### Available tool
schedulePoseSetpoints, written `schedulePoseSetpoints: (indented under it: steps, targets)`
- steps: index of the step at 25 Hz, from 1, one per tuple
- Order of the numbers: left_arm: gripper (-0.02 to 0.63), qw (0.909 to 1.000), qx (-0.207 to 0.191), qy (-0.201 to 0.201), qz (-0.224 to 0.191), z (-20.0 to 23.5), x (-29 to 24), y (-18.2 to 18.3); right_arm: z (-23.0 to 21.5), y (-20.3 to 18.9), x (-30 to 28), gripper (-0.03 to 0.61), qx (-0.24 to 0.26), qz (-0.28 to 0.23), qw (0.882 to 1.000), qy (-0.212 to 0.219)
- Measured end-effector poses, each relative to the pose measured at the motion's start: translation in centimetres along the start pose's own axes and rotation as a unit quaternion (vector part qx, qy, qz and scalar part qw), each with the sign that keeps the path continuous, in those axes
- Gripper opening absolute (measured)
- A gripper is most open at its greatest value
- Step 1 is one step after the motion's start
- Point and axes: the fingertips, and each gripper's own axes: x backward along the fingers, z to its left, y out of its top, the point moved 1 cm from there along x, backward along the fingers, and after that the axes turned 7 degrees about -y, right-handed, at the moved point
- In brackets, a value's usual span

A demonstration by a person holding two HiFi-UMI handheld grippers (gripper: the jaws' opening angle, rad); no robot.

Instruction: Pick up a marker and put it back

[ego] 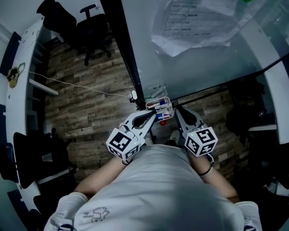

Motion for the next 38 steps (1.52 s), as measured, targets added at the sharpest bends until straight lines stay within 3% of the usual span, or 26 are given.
schedulePoseSetpoints:
  steps: [17,38]
  targets:
    - [0.006,0.9981,0.022,0.038,0.043,1.5,-4.0,-3.6,-3.2,-4.4,-4.0,0.101,-0.004,0.073,0.996,0.043]
    - [0.006,0.9944,0.047,0.06,0.074,2.2,-4.6,-6.1,-4.0,-7.8,-7.0,0.104,-0.005,0.117,0.99,0.075]
